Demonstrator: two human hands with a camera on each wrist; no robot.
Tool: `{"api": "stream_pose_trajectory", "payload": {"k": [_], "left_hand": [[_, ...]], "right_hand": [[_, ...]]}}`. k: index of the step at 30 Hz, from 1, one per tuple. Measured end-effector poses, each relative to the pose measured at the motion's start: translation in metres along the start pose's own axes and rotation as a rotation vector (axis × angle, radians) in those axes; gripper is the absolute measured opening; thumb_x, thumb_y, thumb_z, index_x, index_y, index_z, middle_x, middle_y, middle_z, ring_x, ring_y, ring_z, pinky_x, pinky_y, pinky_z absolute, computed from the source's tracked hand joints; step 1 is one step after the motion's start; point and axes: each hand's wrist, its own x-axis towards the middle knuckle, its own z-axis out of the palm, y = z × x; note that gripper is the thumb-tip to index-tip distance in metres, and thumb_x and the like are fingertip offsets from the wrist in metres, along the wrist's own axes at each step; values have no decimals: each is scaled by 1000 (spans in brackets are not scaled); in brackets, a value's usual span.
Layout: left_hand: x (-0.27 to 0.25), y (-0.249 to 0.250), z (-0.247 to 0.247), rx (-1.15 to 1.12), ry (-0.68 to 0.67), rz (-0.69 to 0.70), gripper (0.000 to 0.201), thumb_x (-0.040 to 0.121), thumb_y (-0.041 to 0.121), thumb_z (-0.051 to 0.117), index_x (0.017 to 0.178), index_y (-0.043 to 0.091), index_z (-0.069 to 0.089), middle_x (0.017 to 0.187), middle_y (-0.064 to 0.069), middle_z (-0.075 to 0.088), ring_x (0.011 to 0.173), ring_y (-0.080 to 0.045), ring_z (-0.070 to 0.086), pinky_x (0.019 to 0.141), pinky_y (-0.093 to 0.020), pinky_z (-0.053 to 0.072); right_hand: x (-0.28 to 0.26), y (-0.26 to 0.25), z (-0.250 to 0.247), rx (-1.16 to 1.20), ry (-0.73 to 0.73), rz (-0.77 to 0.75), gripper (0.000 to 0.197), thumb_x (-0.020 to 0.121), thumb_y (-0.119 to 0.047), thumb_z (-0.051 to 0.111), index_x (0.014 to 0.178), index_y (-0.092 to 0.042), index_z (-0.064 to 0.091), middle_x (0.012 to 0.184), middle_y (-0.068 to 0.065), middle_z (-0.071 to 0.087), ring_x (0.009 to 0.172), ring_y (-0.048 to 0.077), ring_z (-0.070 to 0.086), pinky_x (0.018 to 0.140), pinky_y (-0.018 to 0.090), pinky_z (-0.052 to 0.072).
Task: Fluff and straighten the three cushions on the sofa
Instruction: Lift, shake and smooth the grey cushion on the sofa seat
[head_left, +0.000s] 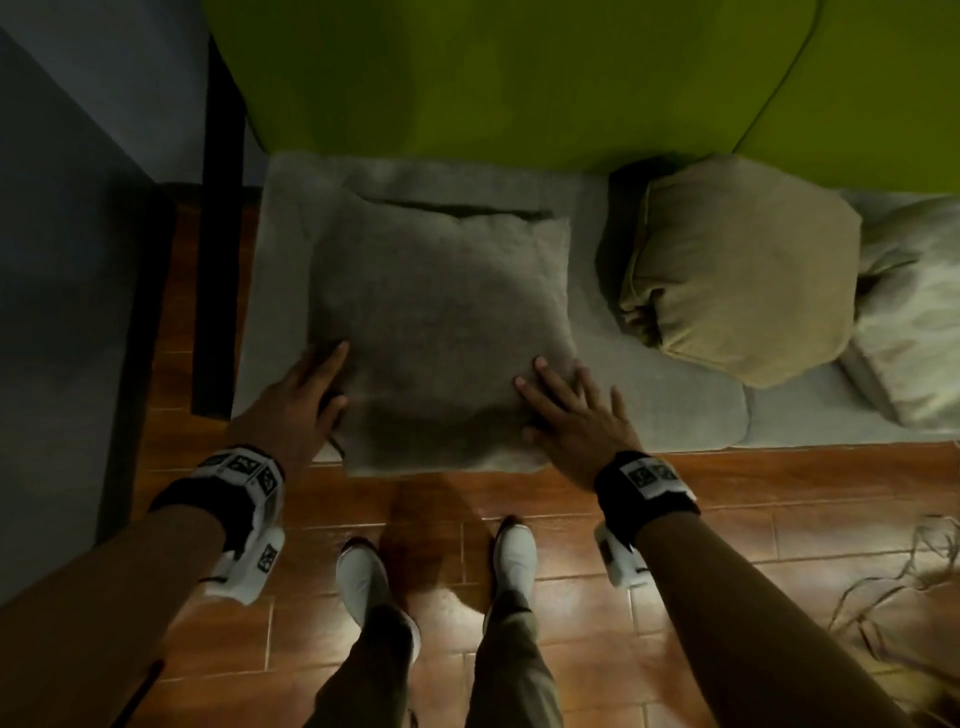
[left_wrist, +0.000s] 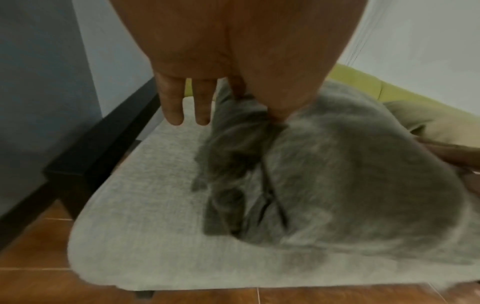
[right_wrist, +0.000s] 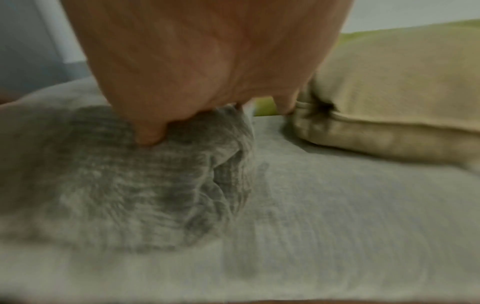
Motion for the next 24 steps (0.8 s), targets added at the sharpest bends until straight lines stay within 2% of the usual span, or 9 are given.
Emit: {"api": "stream_pose_trajectory", "payload": {"k": [3,5,8,11,13,16,18,21,24], "left_hand": [[0,4,-3,-196,71,-187,55,101,41,46,153,31,31,138,-18,57,115,-39,60,95,-47,50],[-10,12,-7,-310,176,-309,46,99,34,53,142,18,46,131,-18,61,114,-39,60,95,-46,49],[-39,28,-1,-487,303,-463,20,96,23,56,113,17,49,99,-9,60,91,-31,61,75,-41,50],[-61,41,10,-476,157,-583,18,95,30,50,101,14,54,93,-12,60,92,-38,61,81,-45,50],[-67,47,20,-466,16,-575,18,97,26,52,108,16,62,102,-9,63,98,-36,61,87,-45,48],[-64,54,31,-647,91,-558,17,94,24,58,110,25,64,112,-6,64,108,-34,61,97,-47,49],[-60,55,36,-830,182,-605,18,92,26,57,110,30,62,119,-7,64,106,-31,64,94,-50,54],[-52,58,36,-847,180,-667,29,96,19,51,124,17,57,121,-14,62,96,-32,67,85,-51,59],[-46,62,25,-803,126,-688,26,97,12,49,117,4,61,111,-21,65,91,-39,65,83,-51,58]], "right_hand": [[2,6,-9,159,114,-32,63,101,-64,29,155,-58,-3,165,-22,-19,156,32,-4,125,56,10],[-8,8,-9,381,236,-88,58,105,-55,36,158,-47,15,169,-14,0,150,14,3,124,41,12],[-23,30,9,629,501,53,38,101,-25,56,138,-21,52,146,8,49,133,20,47,108,40,44],[-34,50,23,488,186,131,17,97,-15,60,110,-19,69,115,6,66,109,27,65,86,28,47],[-36,50,27,389,-44,51,25,101,-18,55,121,-23,70,123,1,67,113,22,63,90,27,46],[-31,40,20,661,4,42,41,103,-11,50,141,-26,56,130,-8,62,116,13,59,101,31,46],[-22,33,16,924,42,123,37,104,-9,49,136,-24,59,126,-7,62,118,16,59,101,35,50],[-13,23,13,1232,-3,199,30,103,-5,51,113,-29,65,118,0,68,115,23,65,96,40,56],[-7,23,19,1152,-7,204,32,100,-6,52,120,-28,62,120,3,68,109,25,68,90,47,60]]}}
